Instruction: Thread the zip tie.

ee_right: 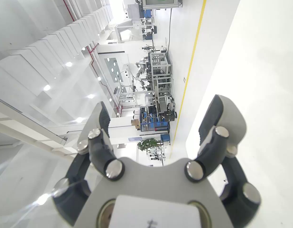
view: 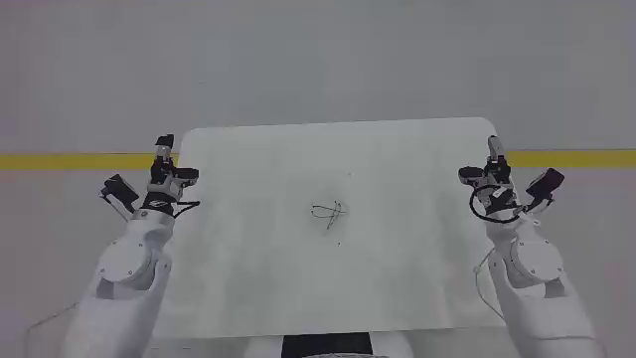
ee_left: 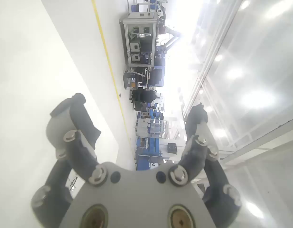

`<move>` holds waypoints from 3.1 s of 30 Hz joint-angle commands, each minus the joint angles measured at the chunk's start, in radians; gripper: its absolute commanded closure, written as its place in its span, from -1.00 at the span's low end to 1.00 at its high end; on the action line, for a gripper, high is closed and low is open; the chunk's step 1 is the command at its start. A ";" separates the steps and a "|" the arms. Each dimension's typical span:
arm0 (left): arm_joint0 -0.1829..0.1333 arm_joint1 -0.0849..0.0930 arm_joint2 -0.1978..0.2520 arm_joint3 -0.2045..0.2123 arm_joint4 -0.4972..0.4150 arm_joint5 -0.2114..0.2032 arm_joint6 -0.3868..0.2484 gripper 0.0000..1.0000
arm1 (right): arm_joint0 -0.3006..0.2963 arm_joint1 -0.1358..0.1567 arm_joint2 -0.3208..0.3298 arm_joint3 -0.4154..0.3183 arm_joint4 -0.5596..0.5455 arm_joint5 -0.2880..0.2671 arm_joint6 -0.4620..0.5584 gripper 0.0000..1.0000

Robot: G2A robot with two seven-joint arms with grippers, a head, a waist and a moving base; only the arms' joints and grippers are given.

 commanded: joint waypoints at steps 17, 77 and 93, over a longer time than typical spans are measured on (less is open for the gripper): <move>0.000 0.000 0.000 0.000 0.000 0.000 0.000 -1.00 | 0.120 0.008 -0.089 -0.015 -0.259 0.008 0.151 -1.00; 0.000 0.000 0.000 0.000 0.000 0.000 0.000 -1.00 | 0.607 0.027 -0.470 0.104 -1.207 -0.340 0.745 -1.00; 0.000 0.000 0.000 0.000 0.000 0.000 0.000 -1.00 | 0.775 0.025 -0.684 0.104 -1.154 -0.340 0.928 -1.00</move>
